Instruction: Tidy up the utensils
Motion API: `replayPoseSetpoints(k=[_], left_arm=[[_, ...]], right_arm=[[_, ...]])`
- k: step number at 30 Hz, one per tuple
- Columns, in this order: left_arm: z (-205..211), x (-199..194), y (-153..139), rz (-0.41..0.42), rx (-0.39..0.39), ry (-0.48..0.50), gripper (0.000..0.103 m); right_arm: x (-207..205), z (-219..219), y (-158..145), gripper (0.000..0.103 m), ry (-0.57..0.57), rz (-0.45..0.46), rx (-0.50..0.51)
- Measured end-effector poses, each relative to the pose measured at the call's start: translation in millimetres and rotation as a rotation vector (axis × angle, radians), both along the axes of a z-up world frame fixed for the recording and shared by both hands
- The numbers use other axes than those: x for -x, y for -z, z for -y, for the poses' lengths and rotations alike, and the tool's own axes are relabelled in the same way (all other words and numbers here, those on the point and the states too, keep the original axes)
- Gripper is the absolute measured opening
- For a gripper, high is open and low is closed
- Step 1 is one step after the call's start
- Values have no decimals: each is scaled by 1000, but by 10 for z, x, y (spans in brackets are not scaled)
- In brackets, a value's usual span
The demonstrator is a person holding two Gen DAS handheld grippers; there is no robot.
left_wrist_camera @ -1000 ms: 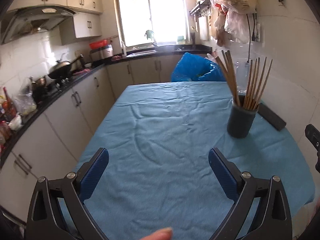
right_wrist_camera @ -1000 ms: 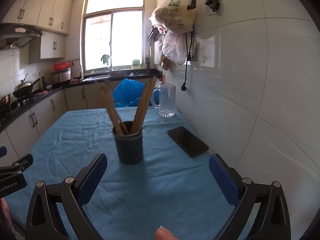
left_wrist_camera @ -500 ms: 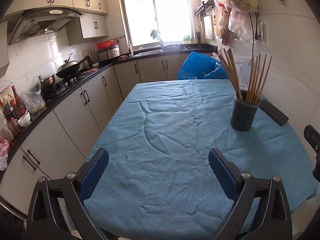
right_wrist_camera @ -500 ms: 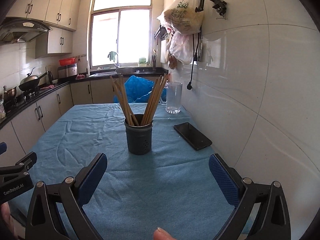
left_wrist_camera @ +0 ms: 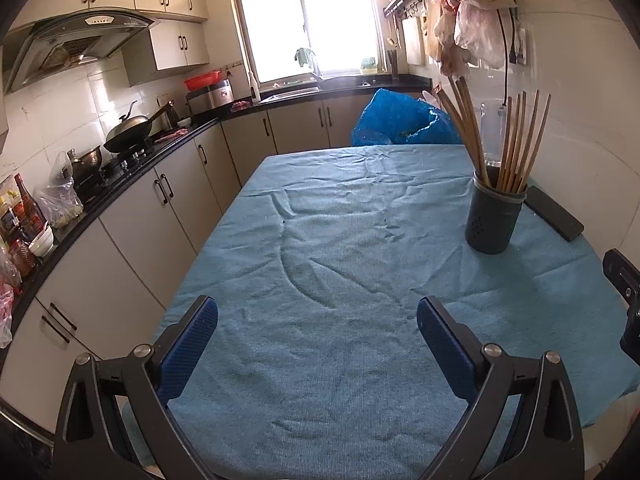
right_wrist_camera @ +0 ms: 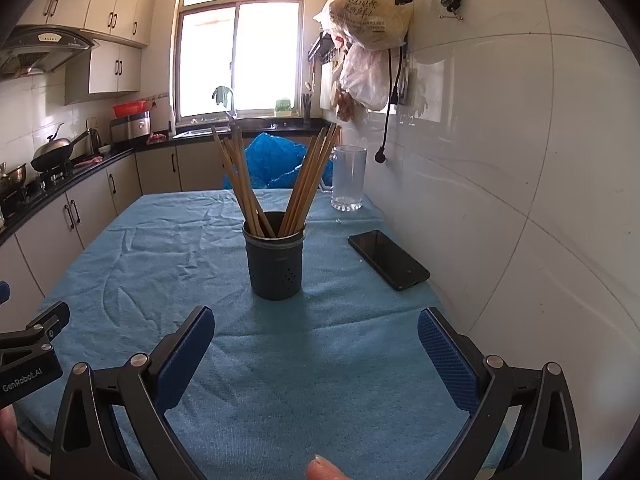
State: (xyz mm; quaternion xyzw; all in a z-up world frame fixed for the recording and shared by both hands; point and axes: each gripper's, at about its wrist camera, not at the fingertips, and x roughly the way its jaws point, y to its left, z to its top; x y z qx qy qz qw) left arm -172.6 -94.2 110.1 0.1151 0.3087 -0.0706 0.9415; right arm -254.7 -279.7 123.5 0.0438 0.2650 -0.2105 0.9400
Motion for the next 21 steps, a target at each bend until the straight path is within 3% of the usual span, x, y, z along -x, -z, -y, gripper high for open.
replayPoseSetpoints(k=[21], left_arm=[[-22, -171, 134, -43, -20, -9, 99]], right_arm=[[-244, -10, 164, 103, -24, -72, -20]])
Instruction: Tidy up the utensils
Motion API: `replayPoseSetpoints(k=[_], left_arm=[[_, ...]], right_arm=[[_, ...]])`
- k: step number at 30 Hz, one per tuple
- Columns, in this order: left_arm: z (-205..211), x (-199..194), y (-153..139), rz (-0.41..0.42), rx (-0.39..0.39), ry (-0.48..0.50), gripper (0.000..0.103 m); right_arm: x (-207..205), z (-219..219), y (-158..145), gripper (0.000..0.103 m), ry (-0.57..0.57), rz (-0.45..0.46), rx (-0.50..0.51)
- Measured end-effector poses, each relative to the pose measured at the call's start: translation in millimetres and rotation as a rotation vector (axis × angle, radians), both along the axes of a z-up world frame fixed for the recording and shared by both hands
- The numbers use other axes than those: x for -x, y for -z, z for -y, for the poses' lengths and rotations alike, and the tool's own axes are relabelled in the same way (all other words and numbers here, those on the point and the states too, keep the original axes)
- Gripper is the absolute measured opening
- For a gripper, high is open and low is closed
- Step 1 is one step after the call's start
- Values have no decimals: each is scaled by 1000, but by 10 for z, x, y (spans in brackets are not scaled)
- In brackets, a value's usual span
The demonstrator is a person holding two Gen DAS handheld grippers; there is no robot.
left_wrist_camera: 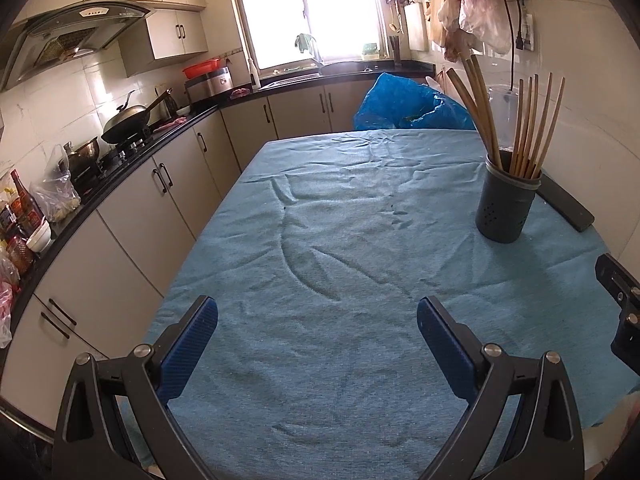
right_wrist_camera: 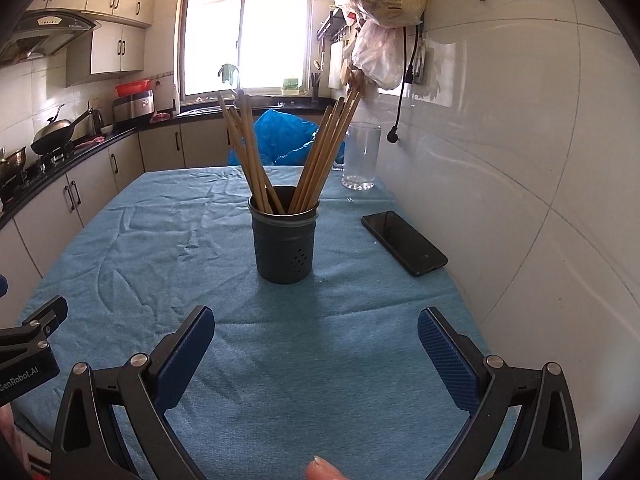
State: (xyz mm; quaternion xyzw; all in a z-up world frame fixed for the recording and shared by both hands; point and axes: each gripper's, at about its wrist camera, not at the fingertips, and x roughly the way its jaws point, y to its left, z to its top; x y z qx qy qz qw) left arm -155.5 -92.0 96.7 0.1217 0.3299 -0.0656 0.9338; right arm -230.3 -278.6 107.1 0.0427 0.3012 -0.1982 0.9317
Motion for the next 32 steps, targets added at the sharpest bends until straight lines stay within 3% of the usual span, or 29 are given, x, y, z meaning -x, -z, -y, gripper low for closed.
replayPoseSetpoints(k=[24, 32], left_arm=[[48, -24, 72, -14, -24, 19, 99], [-160, -146, -40, 14, -50, -55, 99]], right_arm=[[-115, 7, 102, 103, -3, -38, -16], [-228, 133, 238, 103, -6, -75, -69]])
